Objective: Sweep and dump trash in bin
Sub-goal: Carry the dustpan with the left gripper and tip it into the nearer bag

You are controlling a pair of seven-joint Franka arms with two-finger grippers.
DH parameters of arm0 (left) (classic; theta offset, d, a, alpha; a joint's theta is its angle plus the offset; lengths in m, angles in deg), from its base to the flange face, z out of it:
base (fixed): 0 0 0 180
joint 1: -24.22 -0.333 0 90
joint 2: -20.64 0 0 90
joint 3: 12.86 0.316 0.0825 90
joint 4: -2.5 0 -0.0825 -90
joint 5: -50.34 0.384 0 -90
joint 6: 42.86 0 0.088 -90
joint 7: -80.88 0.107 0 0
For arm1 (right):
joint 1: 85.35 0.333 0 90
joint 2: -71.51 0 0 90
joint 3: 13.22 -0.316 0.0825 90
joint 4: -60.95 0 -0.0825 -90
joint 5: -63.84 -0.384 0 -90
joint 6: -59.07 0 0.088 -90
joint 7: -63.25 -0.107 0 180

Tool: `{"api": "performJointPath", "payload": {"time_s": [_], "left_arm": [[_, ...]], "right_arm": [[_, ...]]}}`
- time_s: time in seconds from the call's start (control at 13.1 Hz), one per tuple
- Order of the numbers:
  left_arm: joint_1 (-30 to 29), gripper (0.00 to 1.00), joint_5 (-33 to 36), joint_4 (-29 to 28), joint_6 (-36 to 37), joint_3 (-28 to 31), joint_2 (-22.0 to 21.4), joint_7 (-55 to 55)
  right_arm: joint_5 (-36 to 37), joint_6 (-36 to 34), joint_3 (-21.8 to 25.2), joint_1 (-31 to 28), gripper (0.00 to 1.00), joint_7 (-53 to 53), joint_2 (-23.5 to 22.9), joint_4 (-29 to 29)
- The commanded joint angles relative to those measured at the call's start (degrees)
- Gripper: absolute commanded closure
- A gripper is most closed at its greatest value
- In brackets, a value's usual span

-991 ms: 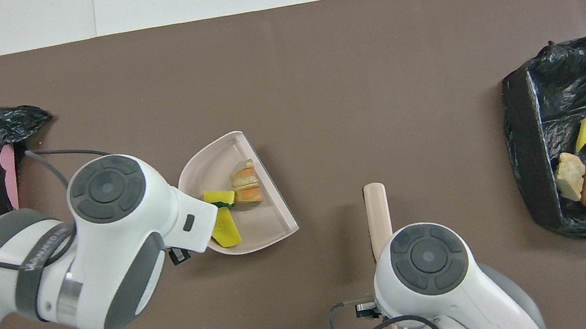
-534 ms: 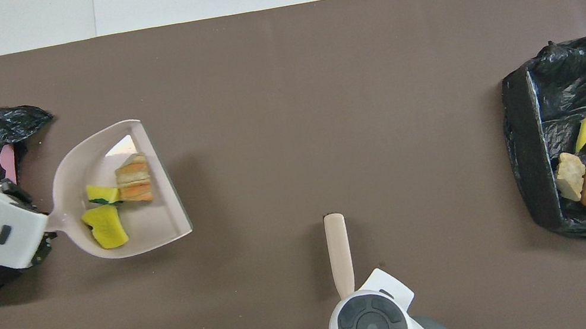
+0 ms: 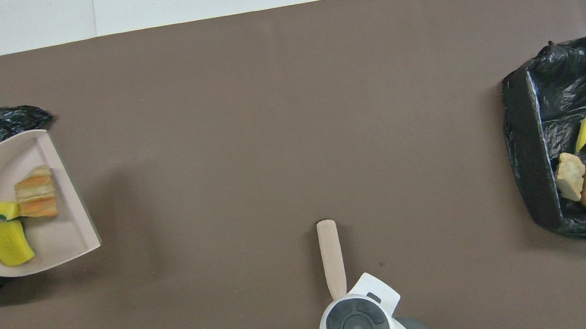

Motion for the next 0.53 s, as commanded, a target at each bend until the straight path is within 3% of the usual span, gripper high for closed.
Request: {"api": "performJointPath", "payload": {"time_s": [0.0,0.08,0.15,0.23,0.46], "left_arm": [[-2.6,1.0,6.6,8.0,-1.8,-1.0,6.2,4.8],[-2.7,1.0,9.8,10.1,-2.2,-1.0,8.1,4.7],[-2.7,1.0,15.5,10.9,-3.0,-1.0,9.4,4.3],[-2.5,1.0,22.2,10.8,-5.3,-1.0,10.3,4.0],[-3.0,1.0,29.8,10.7,-8.6,-1.0,11.9,3.4]], "right_arm": [[-1.2,1.6,0.0,-0.5,0.7,-0.8,-0.1,1.0],[-1.2,1.6,0.0,-0.5,0.45,-0.7,-0.2,0.8],[-1.2,1.3,0.0,-0.4,0.07,-0.7,-0.3,0.5],[-1.0,1.3,0.0,-0.4,0.0,-0.6,-0.2,-0.2],[0.5,0.2,0.6,-3.0,0.0,-1.1,0.5,-4.4]]}}
